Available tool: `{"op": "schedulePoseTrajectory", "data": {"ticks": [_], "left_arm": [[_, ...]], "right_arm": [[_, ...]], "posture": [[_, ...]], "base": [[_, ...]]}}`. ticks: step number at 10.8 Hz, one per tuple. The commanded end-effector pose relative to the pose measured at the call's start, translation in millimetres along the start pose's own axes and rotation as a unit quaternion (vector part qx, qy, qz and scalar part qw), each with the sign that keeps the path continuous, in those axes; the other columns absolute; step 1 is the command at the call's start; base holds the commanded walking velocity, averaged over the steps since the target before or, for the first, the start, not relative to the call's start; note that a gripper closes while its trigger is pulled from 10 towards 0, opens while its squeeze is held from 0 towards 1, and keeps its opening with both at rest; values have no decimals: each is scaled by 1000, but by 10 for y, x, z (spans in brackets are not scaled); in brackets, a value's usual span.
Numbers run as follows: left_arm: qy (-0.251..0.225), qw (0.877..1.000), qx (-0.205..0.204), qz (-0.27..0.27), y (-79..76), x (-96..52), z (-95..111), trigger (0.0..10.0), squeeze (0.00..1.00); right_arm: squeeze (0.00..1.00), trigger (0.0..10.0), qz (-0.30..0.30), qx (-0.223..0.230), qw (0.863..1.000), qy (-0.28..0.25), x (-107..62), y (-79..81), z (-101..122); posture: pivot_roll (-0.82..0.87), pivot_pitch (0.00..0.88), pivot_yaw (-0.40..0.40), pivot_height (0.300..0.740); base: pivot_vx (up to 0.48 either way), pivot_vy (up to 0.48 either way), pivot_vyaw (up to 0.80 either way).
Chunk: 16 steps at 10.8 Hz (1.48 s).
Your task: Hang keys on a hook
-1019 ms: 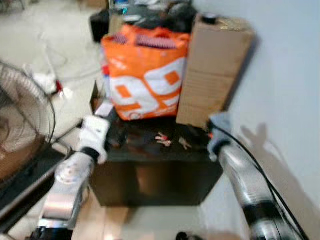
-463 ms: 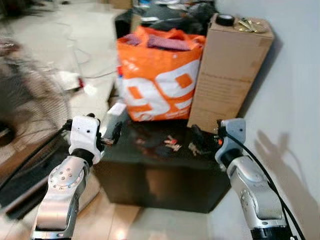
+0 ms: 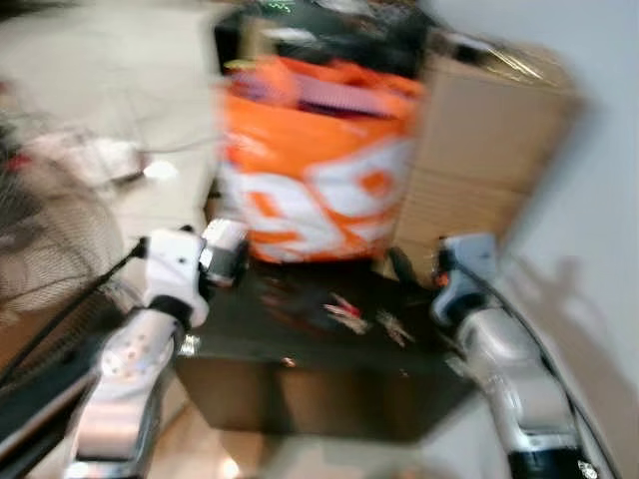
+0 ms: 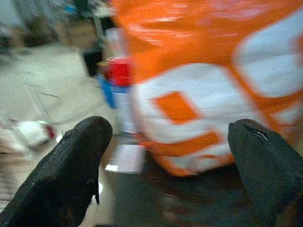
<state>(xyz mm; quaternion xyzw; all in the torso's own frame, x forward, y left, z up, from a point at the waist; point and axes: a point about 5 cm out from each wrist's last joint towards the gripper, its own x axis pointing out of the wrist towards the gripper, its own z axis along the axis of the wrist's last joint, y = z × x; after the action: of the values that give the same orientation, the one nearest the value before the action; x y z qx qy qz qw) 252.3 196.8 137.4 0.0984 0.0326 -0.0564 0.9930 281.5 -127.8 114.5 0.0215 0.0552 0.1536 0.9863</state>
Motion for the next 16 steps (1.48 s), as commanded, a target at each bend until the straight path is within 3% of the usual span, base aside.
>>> {"op": "schedulePoseTrajectory", "data": {"ticks": [1, 4, 7, 9, 11, 12, 14, 16], "left_arm": [[-8, 1000, -4, -13, -86, 39, 51, 10000, 0], [4, 999, -1, -34, -142, 37, 18, 10000, 0], [33, 989, 32, -140, -316, 40, -92, 10000, 0], [55, 970, 62, -227, -425, 21, -198, 10000, 0], [88, 941, 101, -310, -490, 15, -339, 10000, 0], [96, 936, 101, -323, -508, 9, -365, 10000, 0], [109, 911, 101, -385, -575, -95, -405, 10000, 0], [111, 907, 100, -393, -544, -101, -403, 10000, 0]], "right_arm": [[0, 10000, -12, -9, 1000, 16, -52, -74, -58], [0, 10000, -18, -36, 998, 40, -64, -174, -123], [0, 10000, 5, -112, 978, 174, -81, -406, -423], [0, 10000, 28, -135, 963, 231, -86, -510, -600], [0, 10000, 27, -134, 952, 273, -37, -595, -784], [0, 10000, 32, -136, 949, 284, -27, -594, -827], [0, 10000, 58, -156, 930, 327, 29, -545, -1022], [0, 10000, 58, -154, 925, 343, 67, -583, -1074]], "posture": [[33, 0, -18, 740], [32, 0, -22, 740], [16, 0, -28, 740], [8, 0, -39, 740], [4, 0, -58, 740], [6, 0, -63, 740], [11, 0, -72, 740], [14, 0, -77, 740]], "base": [[349, 0, -575], [195, 0, 0], [0, 0, 0], [0, 0, 0], [0, 0, 0], [0, 0, 0], [0, 0, 0], [0, 0, 0]]}}
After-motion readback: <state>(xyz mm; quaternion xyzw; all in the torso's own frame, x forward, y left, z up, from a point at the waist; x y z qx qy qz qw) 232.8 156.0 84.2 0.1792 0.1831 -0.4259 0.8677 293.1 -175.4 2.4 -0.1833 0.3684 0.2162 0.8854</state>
